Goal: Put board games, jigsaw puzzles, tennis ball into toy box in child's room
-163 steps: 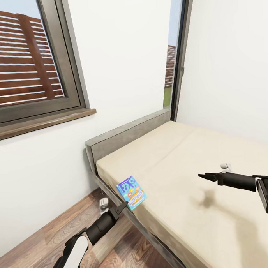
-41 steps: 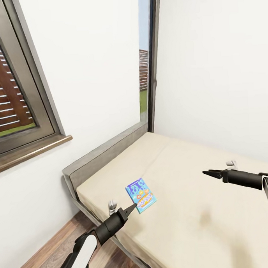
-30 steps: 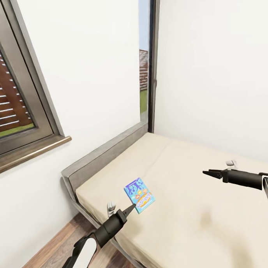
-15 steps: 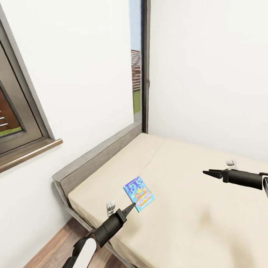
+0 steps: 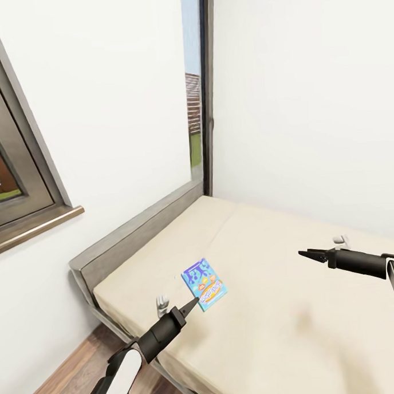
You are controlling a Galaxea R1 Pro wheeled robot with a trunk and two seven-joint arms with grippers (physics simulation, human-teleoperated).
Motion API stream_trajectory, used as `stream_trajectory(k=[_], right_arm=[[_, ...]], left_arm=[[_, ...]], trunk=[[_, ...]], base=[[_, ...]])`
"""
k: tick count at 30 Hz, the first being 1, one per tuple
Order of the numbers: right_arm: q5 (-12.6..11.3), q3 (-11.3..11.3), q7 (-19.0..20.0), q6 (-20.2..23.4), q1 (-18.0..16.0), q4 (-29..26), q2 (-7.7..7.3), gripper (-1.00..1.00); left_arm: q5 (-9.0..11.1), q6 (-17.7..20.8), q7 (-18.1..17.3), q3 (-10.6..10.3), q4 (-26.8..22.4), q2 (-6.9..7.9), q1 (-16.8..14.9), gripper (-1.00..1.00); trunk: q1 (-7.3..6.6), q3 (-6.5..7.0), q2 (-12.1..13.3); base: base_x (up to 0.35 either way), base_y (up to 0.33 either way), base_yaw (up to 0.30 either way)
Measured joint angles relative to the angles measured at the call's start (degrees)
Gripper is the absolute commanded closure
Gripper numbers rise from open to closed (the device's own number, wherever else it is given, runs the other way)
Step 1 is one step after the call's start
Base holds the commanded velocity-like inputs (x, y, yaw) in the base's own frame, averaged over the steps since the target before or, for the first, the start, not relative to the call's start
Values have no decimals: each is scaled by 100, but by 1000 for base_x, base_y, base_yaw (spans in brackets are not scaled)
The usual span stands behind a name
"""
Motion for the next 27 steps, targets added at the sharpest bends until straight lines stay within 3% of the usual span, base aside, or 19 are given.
stream_trajectory(k=[27], right_arm=[[1, 1, 0, 11, -1, 0, 7, -100]], left_arm=[[-13, -4, -10, 0, -19, 9, 0, 100]], trunk=[[0, 0, 0]], base=[[0, 0, -242]])
